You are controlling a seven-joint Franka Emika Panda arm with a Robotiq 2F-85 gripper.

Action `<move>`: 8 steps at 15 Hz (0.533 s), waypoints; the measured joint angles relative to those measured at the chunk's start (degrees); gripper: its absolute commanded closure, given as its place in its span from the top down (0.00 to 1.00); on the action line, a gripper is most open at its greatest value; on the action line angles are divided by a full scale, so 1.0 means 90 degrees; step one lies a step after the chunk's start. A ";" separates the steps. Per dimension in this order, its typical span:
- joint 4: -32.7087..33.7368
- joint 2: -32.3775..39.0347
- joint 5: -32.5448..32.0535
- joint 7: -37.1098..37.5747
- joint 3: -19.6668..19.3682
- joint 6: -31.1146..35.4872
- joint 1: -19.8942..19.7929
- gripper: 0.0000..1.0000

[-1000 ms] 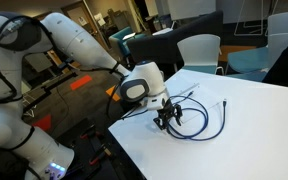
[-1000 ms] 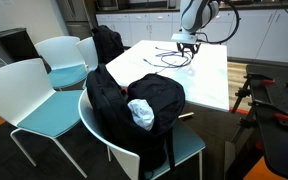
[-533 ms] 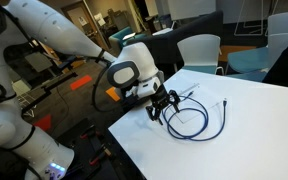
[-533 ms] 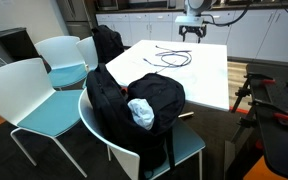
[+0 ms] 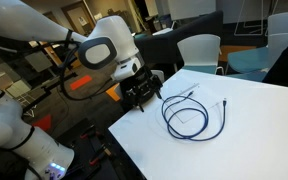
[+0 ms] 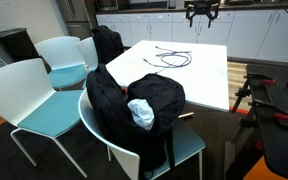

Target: Fold the cable

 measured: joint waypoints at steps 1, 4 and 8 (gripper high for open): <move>-0.0063 -0.0204 -0.0002 -0.0014 0.0194 -0.0111 -0.0167 1.00; -0.0226 -0.0660 -0.0002 -0.0020 0.0703 -0.0312 -0.0604 1.00; -0.0403 -0.1020 0.0001 -0.0020 0.1142 -0.0372 -0.0991 1.00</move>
